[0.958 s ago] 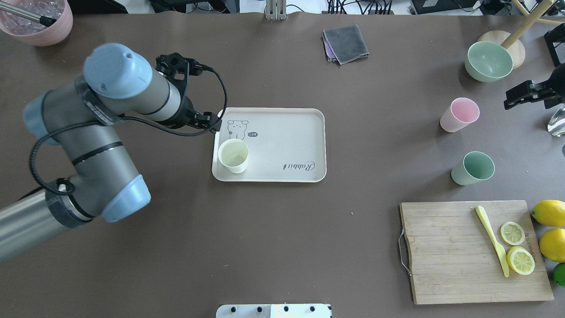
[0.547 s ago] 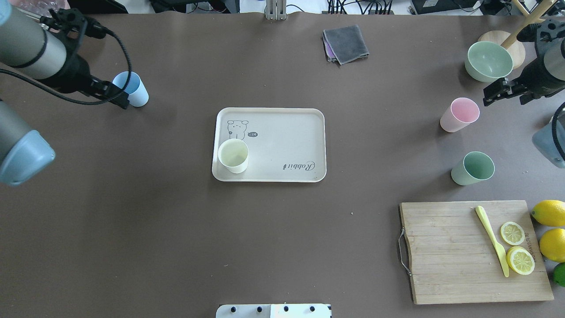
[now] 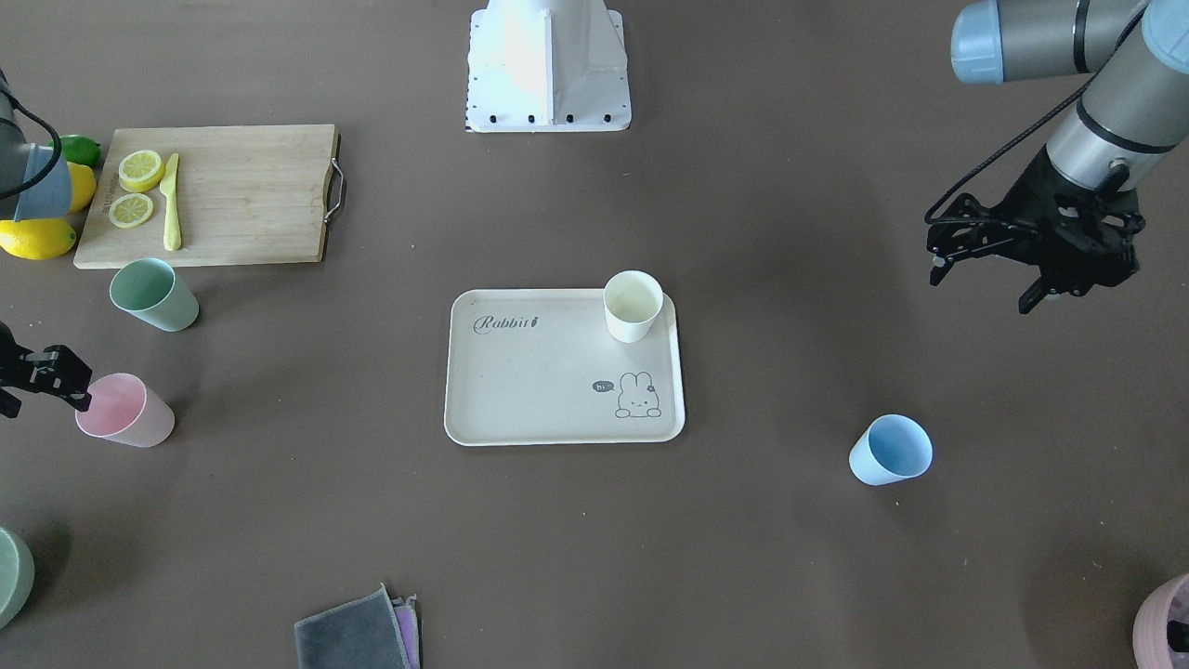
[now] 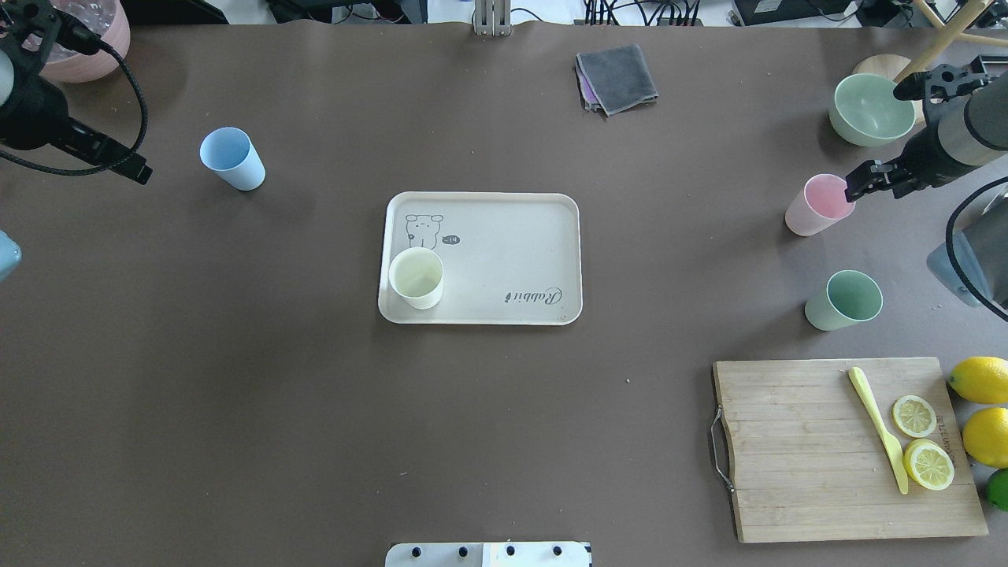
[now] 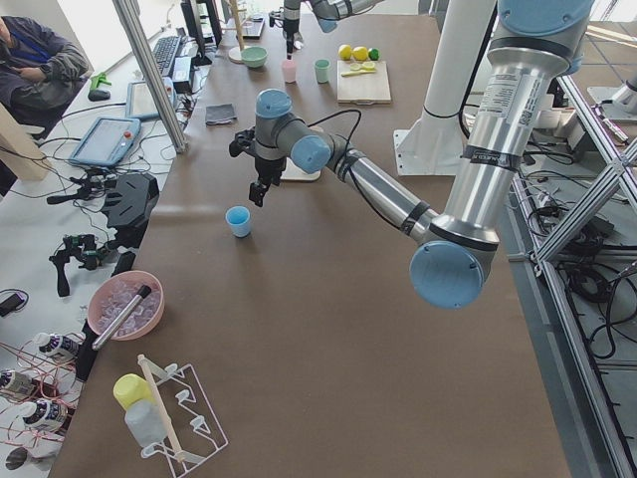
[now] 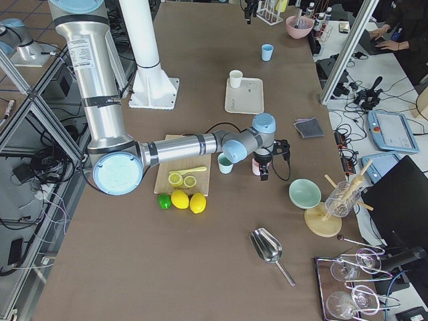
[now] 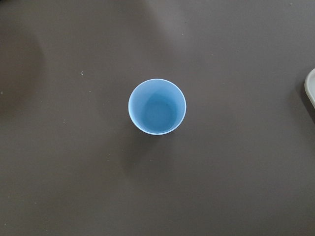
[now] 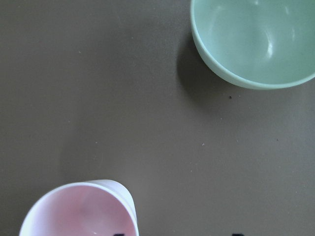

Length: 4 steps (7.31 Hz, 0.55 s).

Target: Place all cups on tray

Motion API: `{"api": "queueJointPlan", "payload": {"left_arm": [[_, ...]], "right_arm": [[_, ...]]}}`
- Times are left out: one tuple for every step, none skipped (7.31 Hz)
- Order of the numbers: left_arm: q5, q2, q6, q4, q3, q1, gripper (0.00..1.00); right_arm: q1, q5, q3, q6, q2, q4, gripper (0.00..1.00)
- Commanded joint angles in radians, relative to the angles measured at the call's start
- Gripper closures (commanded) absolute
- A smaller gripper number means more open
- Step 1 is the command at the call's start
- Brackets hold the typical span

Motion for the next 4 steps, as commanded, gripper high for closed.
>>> {"api": "queueJointPlan", "payload": {"left_arm": [[0.0,0.002,-0.001,-0.001,0.0,-0.001,0.01],[0.0,0.003,-0.001,-0.001,0.001,-0.001,0.01],[0.0,0.003,-0.005,-0.002,0.001,0.0,0.01],[0.0,0.003,-0.008,-0.002,0.003,0.0,0.01]], "right_arm": [[-0.024,-0.001,-0.005,0.042,0.014,0.007,0.35],[-0.032,-0.001,-0.005,0.044,0.014,0.007,0.48],[-0.038,-0.001,-0.005,0.044,0.014,0.007,0.79],[-0.041,-0.001,-0.005,0.044,0.014,0.007,1.0]]}}
